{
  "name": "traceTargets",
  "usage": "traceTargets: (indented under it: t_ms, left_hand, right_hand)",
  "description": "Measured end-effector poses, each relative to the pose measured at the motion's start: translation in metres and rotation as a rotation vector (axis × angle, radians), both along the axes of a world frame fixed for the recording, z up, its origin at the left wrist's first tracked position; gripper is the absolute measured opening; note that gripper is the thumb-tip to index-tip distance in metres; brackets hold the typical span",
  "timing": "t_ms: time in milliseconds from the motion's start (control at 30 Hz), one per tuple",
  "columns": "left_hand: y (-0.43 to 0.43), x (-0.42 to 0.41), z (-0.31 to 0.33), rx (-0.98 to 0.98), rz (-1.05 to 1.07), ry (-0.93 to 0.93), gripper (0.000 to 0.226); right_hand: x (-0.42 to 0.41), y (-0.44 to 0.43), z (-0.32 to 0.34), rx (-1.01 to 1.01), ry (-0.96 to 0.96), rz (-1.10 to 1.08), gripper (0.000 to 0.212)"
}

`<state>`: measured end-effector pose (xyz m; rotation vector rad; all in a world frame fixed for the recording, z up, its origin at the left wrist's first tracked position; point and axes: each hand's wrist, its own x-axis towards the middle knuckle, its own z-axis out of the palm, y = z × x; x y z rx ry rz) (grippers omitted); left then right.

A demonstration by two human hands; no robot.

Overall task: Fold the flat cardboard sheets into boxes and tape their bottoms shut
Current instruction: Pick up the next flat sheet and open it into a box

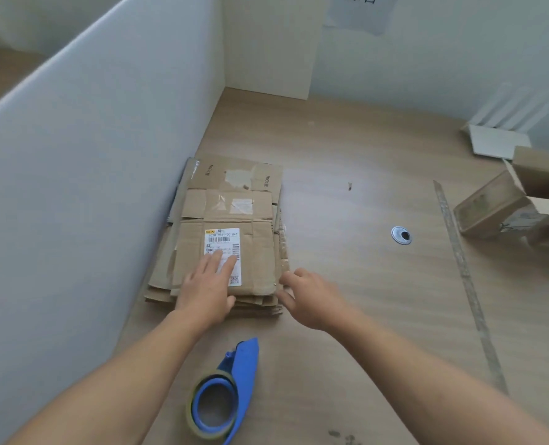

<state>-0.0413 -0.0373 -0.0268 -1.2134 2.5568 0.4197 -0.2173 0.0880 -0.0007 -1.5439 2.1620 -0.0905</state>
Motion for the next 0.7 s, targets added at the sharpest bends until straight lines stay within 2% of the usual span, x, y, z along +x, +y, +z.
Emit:
traceTargets:
  t_ms: [233, 333, 467, 567, 700]
  left_hand:
    - [-0.008, 0.004, -0.008, -0.105, -0.141, -0.071, 0.070]
    - [-0.009, 0.005, -0.011, -0.231, -0.294, 0.000, 0.053]
    - [-0.003, 0.006, -0.005, -0.345, -0.317, 0.141, 0.042]
    - [0.003, 0.002, 0.015, -0.352, -0.268, 0.254, 0.046]
    - [0.009, -0.009, 0.054, -0.348, -0.052, 0.458, 0.047]
  right_hand:
    - [0.007, 0.001, -0.020, 0.013, -0.098, -0.091, 0.037]
    - [0.008, 0.004, -0.020, -0.005, -0.146, -0.131, 0.037]
    - [0.005, 0.016, -0.014, -0.032, -0.175, -0.195, 0.039]
    - [-0.001, 0.029, -0.007, -0.043, -0.211, -0.249, 0.040]
    - [-0.008, 0.049, -0.002, -0.072, -0.264, -0.321, 0.042]
